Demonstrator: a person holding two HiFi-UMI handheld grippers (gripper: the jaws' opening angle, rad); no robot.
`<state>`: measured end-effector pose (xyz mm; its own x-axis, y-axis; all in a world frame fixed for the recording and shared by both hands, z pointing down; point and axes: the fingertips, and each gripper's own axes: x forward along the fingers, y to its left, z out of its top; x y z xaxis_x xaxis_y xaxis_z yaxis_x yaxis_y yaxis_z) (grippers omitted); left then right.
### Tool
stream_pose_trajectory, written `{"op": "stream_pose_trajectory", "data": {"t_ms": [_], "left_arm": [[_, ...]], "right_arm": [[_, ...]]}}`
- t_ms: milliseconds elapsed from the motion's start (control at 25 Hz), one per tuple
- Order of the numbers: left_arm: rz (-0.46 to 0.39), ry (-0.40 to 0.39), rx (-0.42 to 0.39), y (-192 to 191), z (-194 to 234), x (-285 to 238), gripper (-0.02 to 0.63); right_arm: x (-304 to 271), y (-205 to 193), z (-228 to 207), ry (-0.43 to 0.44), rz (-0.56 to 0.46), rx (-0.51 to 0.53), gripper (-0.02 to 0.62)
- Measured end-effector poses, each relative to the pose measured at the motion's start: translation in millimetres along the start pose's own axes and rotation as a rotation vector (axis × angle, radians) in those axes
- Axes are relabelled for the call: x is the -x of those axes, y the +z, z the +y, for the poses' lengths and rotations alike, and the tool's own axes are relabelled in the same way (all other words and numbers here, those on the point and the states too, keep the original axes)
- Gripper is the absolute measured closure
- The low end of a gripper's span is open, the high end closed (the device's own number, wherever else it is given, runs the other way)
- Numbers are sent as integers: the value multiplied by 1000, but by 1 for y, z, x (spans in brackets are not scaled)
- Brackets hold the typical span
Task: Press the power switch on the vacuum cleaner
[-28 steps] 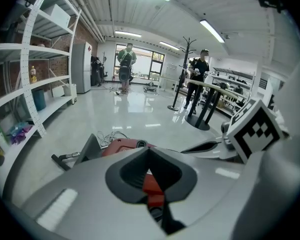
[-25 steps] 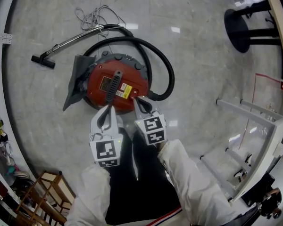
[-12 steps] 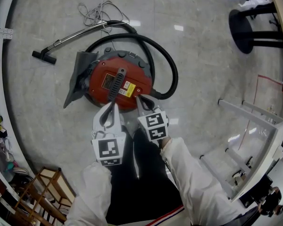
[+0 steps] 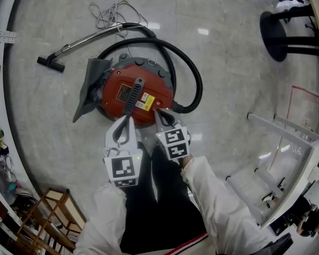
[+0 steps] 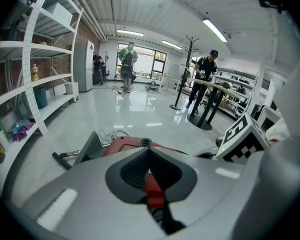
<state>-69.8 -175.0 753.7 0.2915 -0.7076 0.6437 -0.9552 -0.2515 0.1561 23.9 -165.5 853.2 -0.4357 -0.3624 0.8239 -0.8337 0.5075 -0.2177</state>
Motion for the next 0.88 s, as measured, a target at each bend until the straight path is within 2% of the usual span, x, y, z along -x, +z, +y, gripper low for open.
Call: {"op": "stream_pose_trajectory", "data": {"t_ms": [880], "left_arm": [[12, -18, -18, -2, -3, -5, 606]], "right_arm": [[-2, -3, 2, -7, 0, 1, 595]]}}
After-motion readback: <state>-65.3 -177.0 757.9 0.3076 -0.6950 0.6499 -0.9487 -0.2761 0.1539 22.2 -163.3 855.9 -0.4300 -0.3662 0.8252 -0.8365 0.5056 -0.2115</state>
